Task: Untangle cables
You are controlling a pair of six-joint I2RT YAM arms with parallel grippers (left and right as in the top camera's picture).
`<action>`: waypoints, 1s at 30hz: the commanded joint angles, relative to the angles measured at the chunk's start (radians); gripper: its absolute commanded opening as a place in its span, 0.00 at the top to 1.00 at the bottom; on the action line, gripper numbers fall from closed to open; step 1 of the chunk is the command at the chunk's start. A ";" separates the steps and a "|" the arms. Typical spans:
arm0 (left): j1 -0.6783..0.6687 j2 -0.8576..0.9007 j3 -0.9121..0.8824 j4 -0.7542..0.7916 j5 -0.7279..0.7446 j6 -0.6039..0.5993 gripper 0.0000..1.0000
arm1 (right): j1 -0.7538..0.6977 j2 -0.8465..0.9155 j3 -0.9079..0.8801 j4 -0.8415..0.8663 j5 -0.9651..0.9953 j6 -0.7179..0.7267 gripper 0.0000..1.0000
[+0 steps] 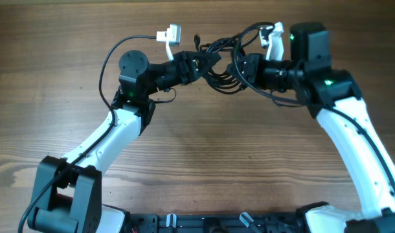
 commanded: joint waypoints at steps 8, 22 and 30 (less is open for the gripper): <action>-0.004 -0.008 0.009 0.016 -0.014 0.020 0.96 | 0.004 0.039 0.019 -0.050 0.042 -0.023 0.67; -0.004 -0.008 0.009 0.015 -0.017 0.023 0.96 | 0.004 0.039 0.019 -0.107 0.070 -0.066 0.67; -0.004 -0.008 0.009 0.015 -0.017 0.023 0.96 | 0.004 0.039 0.019 -0.110 0.070 -0.064 0.67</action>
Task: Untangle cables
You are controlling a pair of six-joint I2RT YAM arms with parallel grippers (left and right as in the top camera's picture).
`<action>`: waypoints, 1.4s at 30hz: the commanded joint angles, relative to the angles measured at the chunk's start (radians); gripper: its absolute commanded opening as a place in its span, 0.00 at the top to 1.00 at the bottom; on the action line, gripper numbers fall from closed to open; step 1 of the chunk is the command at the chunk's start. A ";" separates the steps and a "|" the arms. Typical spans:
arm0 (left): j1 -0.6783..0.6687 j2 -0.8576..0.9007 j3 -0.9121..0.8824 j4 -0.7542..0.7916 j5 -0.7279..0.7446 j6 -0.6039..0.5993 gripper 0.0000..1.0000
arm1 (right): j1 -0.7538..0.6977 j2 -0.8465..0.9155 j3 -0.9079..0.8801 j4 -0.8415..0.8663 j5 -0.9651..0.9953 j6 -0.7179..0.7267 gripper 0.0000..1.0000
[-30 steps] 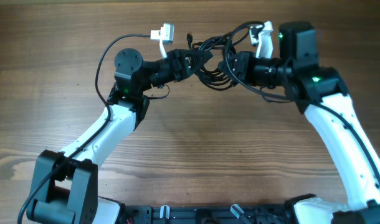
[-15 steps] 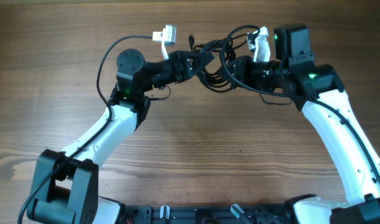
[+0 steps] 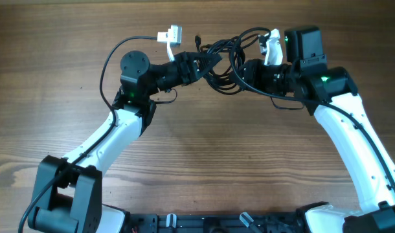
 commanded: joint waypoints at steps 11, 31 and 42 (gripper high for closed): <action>0.001 -0.009 0.013 -0.007 -0.006 0.015 0.96 | 0.003 0.017 0.010 -0.015 0.018 0.006 0.69; 0.001 -0.009 0.013 -0.006 -0.023 0.046 0.96 | -0.054 -0.118 0.048 0.021 0.077 -0.016 0.57; 0.001 -0.009 0.013 -0.006 -0.052 0.011 0.96 | 0.003 -0.041 0.045 0.010 0.008 0.055 0.64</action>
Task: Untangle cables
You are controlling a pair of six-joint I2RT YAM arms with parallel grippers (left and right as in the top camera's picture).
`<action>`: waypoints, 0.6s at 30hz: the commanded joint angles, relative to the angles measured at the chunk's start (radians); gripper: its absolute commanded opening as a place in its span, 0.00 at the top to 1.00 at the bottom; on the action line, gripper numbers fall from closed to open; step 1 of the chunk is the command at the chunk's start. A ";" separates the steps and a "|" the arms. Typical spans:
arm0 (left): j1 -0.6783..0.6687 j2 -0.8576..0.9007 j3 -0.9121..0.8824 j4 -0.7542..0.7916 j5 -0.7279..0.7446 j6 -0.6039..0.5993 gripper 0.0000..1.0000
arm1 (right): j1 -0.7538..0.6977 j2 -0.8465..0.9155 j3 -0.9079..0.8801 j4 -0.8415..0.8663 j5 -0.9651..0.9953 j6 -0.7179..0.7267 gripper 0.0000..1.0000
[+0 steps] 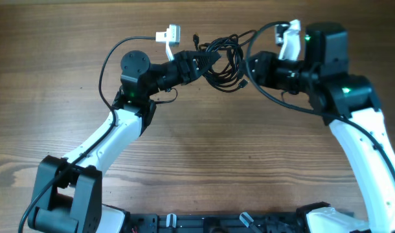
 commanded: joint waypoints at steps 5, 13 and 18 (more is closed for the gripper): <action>0.001 -0.009 0.013 0.011 -0.013 -0.003 0.96 | 0.032 0.107 0.009 0.010 -0.070 0.029 0.65; 0.001 -0.009 0.013 0.011 -0.013 -0.003 0.96 | 0.053 0.141 0.009 0.036 -0.076 0.033 0.65; 0.001 -0.009 0.013 0.011 -0.012 -0.003 0.96 | 0.070 0.187 0.009 0.038 -0.076 0.040 0.66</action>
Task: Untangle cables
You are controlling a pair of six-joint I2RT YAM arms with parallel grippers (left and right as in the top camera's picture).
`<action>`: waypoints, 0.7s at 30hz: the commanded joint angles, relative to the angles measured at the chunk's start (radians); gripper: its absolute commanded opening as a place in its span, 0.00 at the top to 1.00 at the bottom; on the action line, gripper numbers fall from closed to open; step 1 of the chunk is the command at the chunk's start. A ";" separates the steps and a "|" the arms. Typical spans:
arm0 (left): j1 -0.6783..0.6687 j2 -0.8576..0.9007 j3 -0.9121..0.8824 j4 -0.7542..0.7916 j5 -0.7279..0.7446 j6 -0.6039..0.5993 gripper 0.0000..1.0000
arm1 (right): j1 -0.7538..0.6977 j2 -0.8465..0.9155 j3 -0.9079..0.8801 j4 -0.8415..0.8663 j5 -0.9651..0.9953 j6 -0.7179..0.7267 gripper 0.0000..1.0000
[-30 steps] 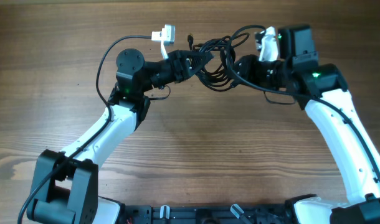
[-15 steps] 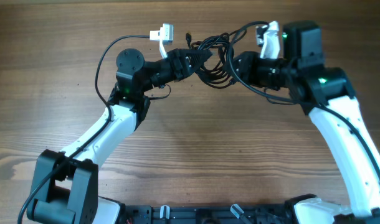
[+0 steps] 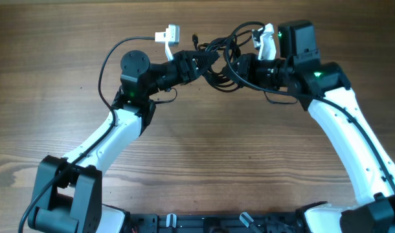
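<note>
A knot of black cables (image 3: 218,63) lies at the far middle of the wooden table. My left gripper (image 3: 199,62) reaches into the knot's left side and looks shut on a strand. From that side a thin cable runs up to a white plug (image 3: 169,33). My right gripper (image 3: 239,67) is pressed against the knot's right side and appears shut on a cable. That cable's white plug (image 3: 266,40) sticks up just above the wrist. A black loop (image 3: 239,29) arches over the right fingers. The fingertips of both grippers are hidden among the strands.
A black cable loop (image 3: 107,58) curves round the left arm's elbow joint. Bare wooden table (image 3: 204,142) spreads out in front of the two arms. A dark frame (image 3: 210,223) runs along the near edge.
My right gripper, which had been pulled away to the right, is back at the left against the knot, its white plug with it. The left gripper and the other white plug have stayed put.
Both grippers first held the knot from opposite sides, and a second later the right one sat slightly closer in. It then stood farther right with its cable and white plug, the knot a little stretched. Now it is at the knot again.
</note>
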 commanded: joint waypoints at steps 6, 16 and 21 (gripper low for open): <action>0.001 -0.009 0.013 0.019 -0.009 0.000 0.96 | 0.019 0.081 0.009 0.008 0.016 0.011 0.67; -0.001 -0.009 0.013 0.019 -0.009 0.000 0.96 | 0.019 0.124 0.009 0.072 -0.018 0.035 0.78; -0.001 -0.009 0.013 0.019 -0.009 0.000 0.96 | 0.019 0.124 0.009 0.106 -0.053 0.044 0.84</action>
